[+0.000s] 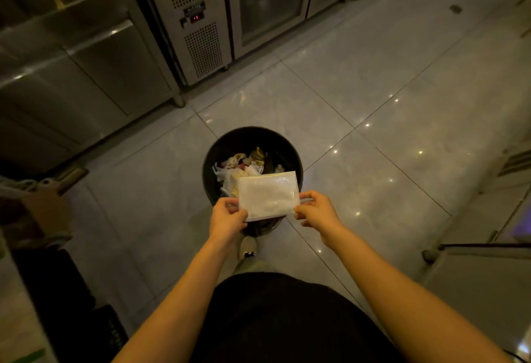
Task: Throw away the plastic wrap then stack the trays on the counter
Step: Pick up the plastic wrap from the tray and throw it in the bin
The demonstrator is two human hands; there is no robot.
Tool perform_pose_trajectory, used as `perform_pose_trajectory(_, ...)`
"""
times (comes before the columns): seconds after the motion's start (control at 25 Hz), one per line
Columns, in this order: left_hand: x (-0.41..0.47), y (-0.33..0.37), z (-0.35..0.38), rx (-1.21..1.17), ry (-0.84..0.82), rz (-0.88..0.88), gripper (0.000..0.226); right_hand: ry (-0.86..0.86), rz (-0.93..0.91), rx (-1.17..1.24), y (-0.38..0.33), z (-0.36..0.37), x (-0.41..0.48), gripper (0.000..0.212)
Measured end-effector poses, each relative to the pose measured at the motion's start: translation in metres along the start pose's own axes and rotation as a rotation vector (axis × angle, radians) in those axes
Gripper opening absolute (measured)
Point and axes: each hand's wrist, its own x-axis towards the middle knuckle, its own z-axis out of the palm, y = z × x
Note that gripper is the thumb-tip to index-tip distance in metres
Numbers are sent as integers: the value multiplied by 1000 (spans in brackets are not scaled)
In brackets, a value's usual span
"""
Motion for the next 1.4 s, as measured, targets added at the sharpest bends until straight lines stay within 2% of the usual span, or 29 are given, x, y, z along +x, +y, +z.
perform_pose_trajectory(0.28, 72, 9, -38, 220, -44, -28, 29, 58, 87, -118, -41, 57, 40, 29)
perform_pose_trajectory(0.6, 96, 16, -26, 310, -106, -59, 38, 60, 138, -252, -50, 53, 70, 29)
perform_pose_trajectory(0.76, 101, 24, -16, 342, -112, 0, 40, 50, 120, -294, -49, 46, 81, 35)
perform_pose_trajectory(0.92, 105, 35, -6, 317, -104, 75, 35, 59, 76, -256, -49, 39, 90, 36)
perform_pose_trajectory(1.0, 106, 39, -2, 342, -126, 126, 37, 57, 79, -220, -48, 36, 94, 44)
perform_pose_trajectory(1.08, 108, 42, 1, 428, -180, 177, 49, 82, 113, -191, -47, 33, 99, 52)
perform_pose_trajectory(1.2, 113, 42, 2, 616, -255, 229, 64, 128, 119, -226, -44, 28, 100, 49)
perform_pose_trajectory(1.4, 114, 40, 2, 692, -250, 271, 60, 114, 77, -211, -41, 23, 95, 50)
